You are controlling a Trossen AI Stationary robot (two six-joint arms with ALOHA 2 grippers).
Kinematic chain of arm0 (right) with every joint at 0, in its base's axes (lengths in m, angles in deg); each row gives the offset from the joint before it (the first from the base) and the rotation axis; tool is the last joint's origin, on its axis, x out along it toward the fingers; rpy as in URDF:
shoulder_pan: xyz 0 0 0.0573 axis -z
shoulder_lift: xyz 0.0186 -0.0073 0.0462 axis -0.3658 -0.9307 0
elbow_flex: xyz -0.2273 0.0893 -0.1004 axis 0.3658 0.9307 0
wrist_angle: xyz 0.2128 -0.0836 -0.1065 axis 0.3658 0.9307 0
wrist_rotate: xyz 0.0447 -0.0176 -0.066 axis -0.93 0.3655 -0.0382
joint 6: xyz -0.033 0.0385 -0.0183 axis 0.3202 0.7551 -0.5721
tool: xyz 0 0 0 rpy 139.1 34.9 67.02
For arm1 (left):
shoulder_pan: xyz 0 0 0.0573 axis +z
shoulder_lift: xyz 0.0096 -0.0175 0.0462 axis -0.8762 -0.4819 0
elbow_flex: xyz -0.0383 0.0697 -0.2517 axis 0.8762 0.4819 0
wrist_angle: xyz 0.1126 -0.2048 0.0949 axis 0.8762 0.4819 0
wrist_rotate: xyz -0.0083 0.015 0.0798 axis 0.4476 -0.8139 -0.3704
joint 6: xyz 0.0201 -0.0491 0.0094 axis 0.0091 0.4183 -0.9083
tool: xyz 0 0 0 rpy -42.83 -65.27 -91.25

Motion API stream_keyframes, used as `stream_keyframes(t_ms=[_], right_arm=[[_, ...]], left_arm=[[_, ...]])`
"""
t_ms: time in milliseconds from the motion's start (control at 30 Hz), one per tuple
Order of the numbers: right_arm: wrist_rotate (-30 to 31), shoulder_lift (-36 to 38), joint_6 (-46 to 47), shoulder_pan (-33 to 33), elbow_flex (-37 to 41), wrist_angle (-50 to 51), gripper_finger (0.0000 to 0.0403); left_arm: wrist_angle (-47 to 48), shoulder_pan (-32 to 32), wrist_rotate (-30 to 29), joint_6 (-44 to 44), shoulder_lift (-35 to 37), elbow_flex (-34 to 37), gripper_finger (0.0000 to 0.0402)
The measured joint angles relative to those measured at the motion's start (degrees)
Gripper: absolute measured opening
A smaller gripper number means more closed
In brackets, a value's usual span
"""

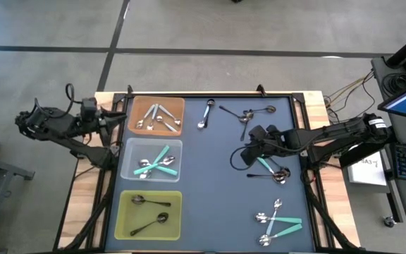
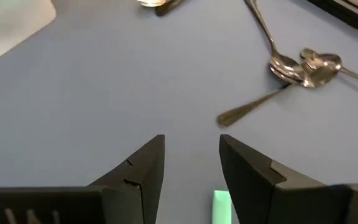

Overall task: Sort silverware by color (type)
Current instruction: Put the light green spoon into the transparent bin

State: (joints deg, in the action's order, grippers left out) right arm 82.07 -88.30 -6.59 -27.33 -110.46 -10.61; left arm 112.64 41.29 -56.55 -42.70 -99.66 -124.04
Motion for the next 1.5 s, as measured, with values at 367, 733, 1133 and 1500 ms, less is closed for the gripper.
stream_keyframes(t_ms=[367, 733, 1133, 1500], right_arm=[[-0.71, -4.95, 3.10, 1.36, 0.00, -2.05, 0.0146], [-14.95, -9.11, 9.31, 9.90, 0.00, 3.69, 0.0146], [-27.02, -6.73, 18.67, 5.85, 0.00, 14.27, 0.0146], [-23.52, -7.15, 24.25, 1.62, 0.97, 15.32, 0.0146]], left_arm=[[3.48, -0.02, 4.90, -0.41, 1.40, 0.07, 0.0052], [-0.43, -0.02, 6.69, -0.41, 7.38, 10.04, 0.0052], [-24.08, 0.03, 7.63, -6.85, 13.60, 31.20, 0.0052], [-28.13, 0.03, 7.42, -8.12, 18.82, 33.52, 0.0052]])
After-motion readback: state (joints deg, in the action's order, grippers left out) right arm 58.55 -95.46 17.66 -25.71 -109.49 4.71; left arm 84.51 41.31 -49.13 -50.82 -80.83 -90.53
